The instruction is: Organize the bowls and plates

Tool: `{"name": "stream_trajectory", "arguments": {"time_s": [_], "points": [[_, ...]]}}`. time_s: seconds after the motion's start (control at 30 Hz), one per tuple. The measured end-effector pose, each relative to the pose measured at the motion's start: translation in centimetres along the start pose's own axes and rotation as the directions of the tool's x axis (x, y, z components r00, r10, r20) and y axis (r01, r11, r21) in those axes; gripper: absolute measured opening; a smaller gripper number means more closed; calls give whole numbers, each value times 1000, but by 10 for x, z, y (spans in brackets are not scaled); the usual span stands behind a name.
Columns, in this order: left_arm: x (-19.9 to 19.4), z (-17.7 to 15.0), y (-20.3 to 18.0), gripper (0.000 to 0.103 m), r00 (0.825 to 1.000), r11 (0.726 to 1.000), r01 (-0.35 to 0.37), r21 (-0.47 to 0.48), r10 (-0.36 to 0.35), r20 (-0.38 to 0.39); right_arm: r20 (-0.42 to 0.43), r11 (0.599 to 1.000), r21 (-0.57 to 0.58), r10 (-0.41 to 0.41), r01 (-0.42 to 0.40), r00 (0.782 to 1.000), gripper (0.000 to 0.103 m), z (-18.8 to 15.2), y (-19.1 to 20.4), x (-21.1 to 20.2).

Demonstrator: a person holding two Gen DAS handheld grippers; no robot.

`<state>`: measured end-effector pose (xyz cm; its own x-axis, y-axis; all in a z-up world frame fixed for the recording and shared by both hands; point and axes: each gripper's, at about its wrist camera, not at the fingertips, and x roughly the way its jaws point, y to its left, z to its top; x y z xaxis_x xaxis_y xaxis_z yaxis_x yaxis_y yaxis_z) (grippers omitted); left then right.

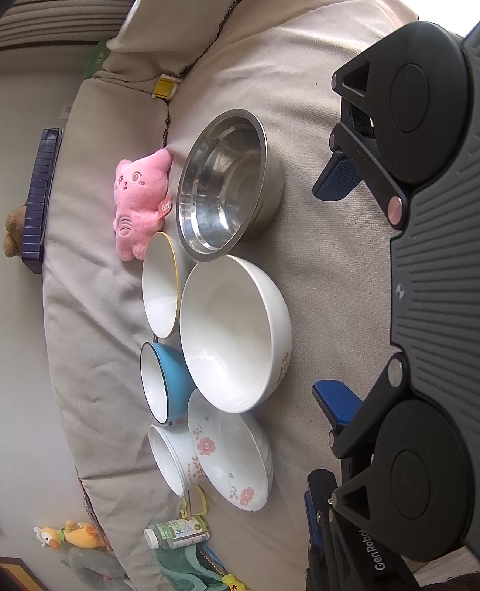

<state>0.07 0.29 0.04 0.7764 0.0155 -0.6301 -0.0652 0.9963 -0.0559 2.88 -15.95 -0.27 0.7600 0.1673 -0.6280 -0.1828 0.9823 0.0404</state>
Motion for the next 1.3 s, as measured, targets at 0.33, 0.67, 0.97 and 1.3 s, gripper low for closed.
{"name": "stream_trajectory", "arguments": {"time_s": [0.33, 0.67, 0.97, 1.3], "points": [[14, 17, 31, 15, 997, 993, 80, -90, -81, -3, -58, 1000, -31, -3, 1, 998, 103, 12, 8, 13], [73, 91, 106, 16, 972, 972, 199, -128, -212, -99, -50, 993, -112, 26, -32, 998, 103, 92, 43, 40], [101, 104, 172, 16, 946, 929, 252, -272, -295, -132, -199, 976, -89, 178, -199, 964, 103, 155, 74, 104], [113, 110, 242, 16, 965, 871, 215, -441, -259, -43, -400, 957, -74, 230, -282, 887, 63, 182, 118, 183]]}}
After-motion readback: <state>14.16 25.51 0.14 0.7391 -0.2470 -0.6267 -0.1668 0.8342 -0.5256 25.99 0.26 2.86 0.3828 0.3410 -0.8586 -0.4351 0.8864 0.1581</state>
